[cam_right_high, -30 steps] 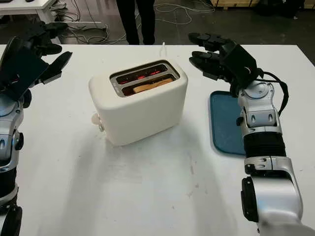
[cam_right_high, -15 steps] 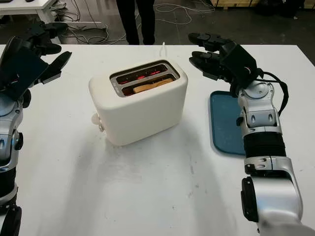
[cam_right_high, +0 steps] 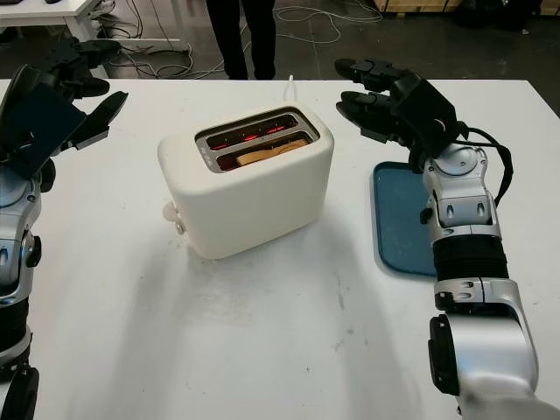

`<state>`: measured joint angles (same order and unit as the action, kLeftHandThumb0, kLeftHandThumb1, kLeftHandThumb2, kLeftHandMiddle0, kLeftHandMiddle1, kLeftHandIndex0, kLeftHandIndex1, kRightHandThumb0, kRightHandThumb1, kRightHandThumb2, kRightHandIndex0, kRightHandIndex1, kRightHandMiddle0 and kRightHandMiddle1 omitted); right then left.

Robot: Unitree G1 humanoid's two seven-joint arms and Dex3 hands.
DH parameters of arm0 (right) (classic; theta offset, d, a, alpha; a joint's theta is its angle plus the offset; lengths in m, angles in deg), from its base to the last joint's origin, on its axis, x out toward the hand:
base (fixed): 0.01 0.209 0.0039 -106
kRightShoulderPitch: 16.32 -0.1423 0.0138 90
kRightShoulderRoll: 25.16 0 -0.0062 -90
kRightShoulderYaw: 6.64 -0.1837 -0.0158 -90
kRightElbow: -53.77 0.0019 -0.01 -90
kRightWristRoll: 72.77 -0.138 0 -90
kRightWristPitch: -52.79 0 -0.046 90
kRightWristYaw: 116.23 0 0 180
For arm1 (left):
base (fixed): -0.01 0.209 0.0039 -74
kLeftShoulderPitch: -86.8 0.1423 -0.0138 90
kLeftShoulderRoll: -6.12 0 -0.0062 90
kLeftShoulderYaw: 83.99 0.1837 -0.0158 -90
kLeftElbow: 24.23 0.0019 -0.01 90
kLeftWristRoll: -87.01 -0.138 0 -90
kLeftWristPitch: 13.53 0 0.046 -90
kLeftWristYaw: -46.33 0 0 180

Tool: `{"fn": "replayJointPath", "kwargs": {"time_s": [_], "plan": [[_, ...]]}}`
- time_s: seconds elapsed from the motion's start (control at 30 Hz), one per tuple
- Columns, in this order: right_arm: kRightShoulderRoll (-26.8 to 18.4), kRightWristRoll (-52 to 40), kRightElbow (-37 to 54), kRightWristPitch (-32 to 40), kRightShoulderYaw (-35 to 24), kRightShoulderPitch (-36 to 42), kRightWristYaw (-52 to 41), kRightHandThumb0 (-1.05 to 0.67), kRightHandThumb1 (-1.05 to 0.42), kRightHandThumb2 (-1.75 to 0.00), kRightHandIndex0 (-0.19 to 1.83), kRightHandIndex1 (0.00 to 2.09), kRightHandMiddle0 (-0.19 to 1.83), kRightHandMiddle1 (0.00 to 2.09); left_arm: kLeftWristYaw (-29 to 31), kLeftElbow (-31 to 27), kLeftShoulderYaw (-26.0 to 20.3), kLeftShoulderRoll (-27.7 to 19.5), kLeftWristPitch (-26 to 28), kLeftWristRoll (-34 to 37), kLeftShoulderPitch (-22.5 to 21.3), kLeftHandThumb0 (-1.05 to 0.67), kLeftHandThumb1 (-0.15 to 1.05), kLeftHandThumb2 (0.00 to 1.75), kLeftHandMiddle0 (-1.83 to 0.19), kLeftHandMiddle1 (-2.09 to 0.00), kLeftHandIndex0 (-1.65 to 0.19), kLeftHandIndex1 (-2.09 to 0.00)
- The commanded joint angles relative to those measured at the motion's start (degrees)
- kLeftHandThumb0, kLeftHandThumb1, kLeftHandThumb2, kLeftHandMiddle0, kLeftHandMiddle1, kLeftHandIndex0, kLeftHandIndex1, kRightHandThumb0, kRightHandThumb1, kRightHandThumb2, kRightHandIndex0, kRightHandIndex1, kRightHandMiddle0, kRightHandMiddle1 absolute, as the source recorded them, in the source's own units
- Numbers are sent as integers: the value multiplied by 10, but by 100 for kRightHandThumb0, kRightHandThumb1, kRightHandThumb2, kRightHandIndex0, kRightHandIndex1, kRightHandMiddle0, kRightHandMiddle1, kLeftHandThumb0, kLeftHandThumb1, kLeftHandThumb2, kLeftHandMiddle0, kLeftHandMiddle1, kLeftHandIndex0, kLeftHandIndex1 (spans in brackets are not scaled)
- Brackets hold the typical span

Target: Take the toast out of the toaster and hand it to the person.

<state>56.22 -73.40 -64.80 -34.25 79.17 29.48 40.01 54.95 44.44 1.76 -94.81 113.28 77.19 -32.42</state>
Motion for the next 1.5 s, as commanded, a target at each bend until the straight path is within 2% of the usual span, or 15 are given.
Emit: {"fn": "replayJointPath", "kwargs": {"time_s": [0.0,0.53,0.9,1.1,1.47], "plan": [[1,-5,1,-7,-2,-5,1,-37,-92,-27,53,1,52,0,0,-2,-2,-1,-7,-6,4,-37,92,43,0,-103,-27,-40],[-2,-5,-4,-14,-1,-7,0,-38,-92,-26,52,0,52,1,-2,-7,-6,5,15,-3,7,-37,92,44,-1,-101,-26,-42],[-3,-5,4,-9,-1,-6,0,-34,-92,-28,52,0,51,0,0,-3,-3,-1,3,-9,10,-36,92,45,-5,-99,-28,-42],[-5,-3,10,-8,0,-3,2,-34,-92,-29,52,1,50,0,-2,-8,-9,10,20,1,5,-36,92,45,-2,-98,-26,-41],[-2,-3,10,-5,0,-4,4,-34,-92,-28,52,1,52,1,0,-9,-6,7,18,-4,5,-36,92,44,-2,-97,-26,-40]]}}
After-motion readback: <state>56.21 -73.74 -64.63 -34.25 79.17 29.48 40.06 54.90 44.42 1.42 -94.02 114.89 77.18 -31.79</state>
